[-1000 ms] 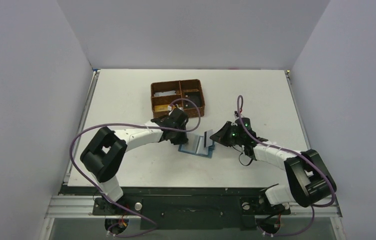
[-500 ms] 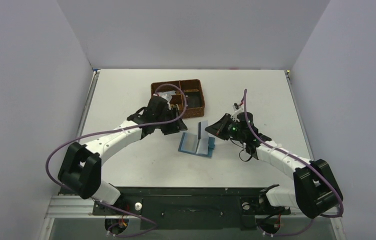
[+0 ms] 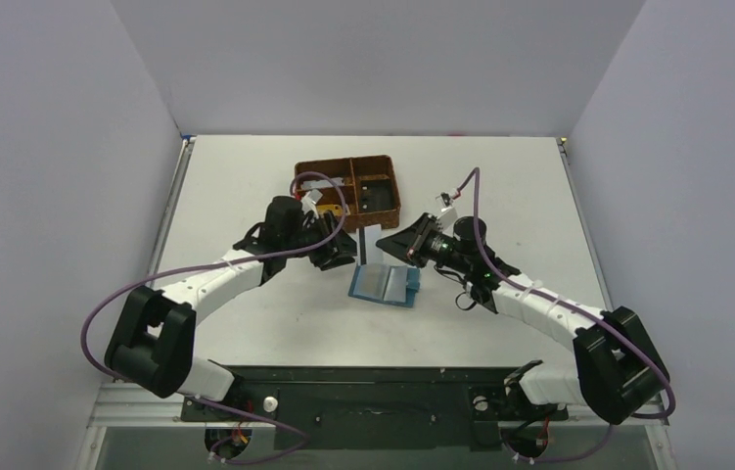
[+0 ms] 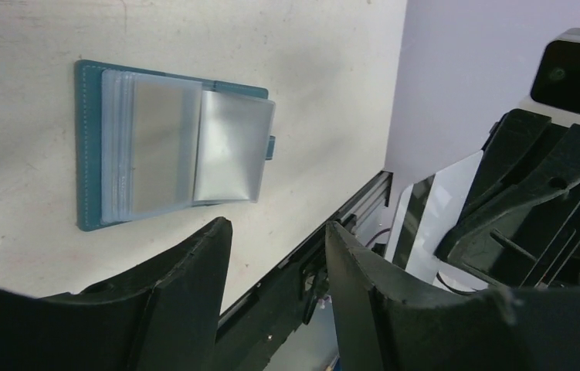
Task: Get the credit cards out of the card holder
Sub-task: Place the credit card in the storage box.
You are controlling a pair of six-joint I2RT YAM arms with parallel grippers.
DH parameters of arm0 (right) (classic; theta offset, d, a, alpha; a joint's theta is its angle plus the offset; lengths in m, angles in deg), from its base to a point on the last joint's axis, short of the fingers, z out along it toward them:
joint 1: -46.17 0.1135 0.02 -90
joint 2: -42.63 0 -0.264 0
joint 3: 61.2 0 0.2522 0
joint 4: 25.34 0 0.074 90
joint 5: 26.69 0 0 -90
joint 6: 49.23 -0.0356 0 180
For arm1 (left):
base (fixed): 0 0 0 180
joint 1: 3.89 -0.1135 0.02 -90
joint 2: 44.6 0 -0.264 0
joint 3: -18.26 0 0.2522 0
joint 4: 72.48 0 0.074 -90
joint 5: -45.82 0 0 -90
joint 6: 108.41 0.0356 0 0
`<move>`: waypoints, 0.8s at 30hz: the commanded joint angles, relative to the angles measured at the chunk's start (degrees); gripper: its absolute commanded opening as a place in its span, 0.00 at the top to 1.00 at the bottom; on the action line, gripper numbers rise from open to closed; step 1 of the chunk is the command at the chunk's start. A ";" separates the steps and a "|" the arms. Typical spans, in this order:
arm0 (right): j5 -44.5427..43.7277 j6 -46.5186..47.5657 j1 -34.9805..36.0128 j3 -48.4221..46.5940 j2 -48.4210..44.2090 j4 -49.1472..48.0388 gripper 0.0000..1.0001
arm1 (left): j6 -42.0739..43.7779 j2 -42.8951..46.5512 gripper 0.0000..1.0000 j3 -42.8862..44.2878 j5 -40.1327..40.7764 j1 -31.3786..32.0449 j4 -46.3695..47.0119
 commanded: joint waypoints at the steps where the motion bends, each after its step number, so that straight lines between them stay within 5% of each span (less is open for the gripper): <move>1: 1.35 -3.91 1.19 -2.59 1.58 -8.16 1.00 | -6.58 2.43 0.54 -2.23 -6.93 -1.54 13.32; 14: 1.66 -3.77 -2.67 -0.43 -1.31 -6.85 1.00 | -7.46 7.68 0.55 -6.40 -6.13 -6.66 10.47; 24: 2.15 -5.42 -1.58 -1.19 0.55 -9.95 1.00 | -13.46 8.85 0.55 -8.05 -8.72 -6.70 19.91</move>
